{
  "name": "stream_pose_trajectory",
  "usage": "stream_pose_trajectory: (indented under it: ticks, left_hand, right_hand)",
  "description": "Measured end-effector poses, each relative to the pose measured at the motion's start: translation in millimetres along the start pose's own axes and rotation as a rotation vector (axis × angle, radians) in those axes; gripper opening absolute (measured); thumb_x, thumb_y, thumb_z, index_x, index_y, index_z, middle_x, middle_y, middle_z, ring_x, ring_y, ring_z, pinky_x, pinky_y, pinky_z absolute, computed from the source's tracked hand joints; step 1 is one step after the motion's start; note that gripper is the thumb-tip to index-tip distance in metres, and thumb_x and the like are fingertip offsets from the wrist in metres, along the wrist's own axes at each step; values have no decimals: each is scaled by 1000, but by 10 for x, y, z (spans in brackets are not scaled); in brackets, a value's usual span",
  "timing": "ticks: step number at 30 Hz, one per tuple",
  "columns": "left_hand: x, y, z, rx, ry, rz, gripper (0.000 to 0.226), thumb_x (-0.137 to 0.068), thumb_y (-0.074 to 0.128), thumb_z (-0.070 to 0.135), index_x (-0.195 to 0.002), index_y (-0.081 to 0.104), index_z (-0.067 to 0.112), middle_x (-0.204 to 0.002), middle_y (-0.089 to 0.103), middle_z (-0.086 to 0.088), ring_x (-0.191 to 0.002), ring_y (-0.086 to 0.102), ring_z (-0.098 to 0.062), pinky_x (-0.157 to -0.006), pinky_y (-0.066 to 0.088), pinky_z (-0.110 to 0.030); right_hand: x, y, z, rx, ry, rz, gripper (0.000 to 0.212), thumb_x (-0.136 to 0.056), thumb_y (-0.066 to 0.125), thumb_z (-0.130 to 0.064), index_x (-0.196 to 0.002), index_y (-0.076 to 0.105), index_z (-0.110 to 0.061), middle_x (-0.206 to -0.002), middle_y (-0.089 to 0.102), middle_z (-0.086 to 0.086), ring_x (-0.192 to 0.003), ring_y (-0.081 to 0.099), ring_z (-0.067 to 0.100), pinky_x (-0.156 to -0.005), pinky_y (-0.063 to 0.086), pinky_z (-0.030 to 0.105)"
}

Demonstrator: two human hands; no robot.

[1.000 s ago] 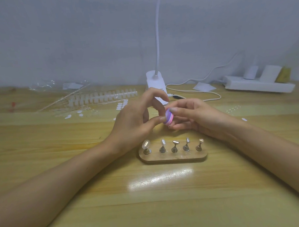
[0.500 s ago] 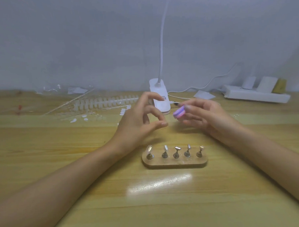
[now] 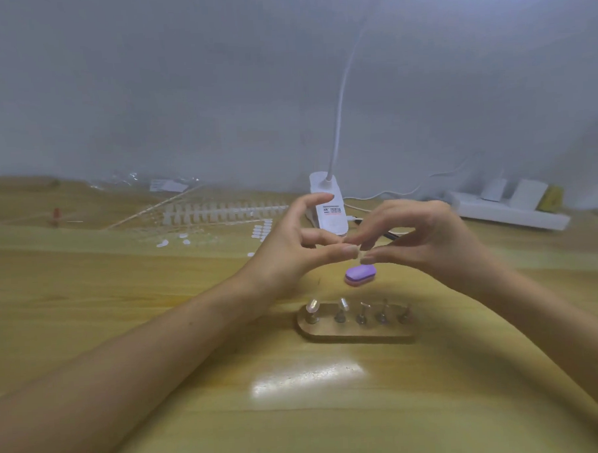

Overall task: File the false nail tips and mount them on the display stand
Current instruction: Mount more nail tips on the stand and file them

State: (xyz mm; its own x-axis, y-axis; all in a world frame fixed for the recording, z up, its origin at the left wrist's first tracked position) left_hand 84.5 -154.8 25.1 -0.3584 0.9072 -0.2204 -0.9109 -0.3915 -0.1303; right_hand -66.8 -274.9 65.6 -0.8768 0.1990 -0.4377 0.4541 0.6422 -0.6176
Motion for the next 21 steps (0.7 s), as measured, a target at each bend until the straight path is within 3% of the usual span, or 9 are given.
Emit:
stream_pose_trajectory:
  ticks: [2,4,9,17,19,21]
  left_hand:
    - [10,-7,61,6,-33,-11,77,-77,79,27,-141,36,34,-89,77,7,-87,68,1,-74,46,-6]
    - [27,17,147,-7,-58,-36,77,-77,79,28,-141,35,33,-89,77,9,-79,66,8,-58,42,0]
    - [62,41,321,-44,-100,-39,74,-78,78,29,-140,37,33,-90,77,11,-69,62,13,-51,38,1]
    - [112,135,409,-136,-96,-9,78,-77,80,34,-141,35,36,-87,76,14,-79,63,14,-67,35,-19]
    - [123,171,400,-224,-49,11,82,-77,81,36,-143,33,36,-83,74,17,-74,61,12,-75,36,-22]
    - [153,186,391,-394,39,45,91,-73,81,46,-146,28,40,-82,70,21,-67,53,3,-73,37,-26]
  right_hand:
    - [48,1,-52,6,-16,44,23,-73,79,-16,-95,77,-7,-89,72,-1,-83,70,19,-70,58,28]
    - [97,-6,-109,36,-50,96,21,-74,78,-18,-91,77,-6,-86,72,1,-81,70,20,-68,59,33]
    - [181,-29,-225,104,-88,143,18,-77,77,-18,-94,76,-11,-91,72,-2,-82,70,15,-62,54,17]
    - [258,-73,-255,115,-59,147,18,-77,78,-19,-93,76,-11,-87,73,-8,-80,72,14,-57,55,24]
    - [282,-79,-238,116,-39,149,16,-76,79,-19,-90,77,-13,-84,74,-8,-79,72,13,-57,54,24]
    - [319,-87,-205,104,-5,153,14,-75,80,-24,-86,77,-16,-83,75,-7,-82,72,13,-58,55,25]
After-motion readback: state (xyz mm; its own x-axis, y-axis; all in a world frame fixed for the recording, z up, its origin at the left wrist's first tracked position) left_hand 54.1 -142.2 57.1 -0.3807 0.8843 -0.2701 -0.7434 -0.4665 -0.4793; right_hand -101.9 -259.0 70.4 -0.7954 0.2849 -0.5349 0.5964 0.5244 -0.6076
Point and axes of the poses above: each hand's wrist, its own x-axis away from the middle knuckle, its own y-axis out of the palm, z = x × y, the point moved 2 cm from there along -x, towards the middle knuckle
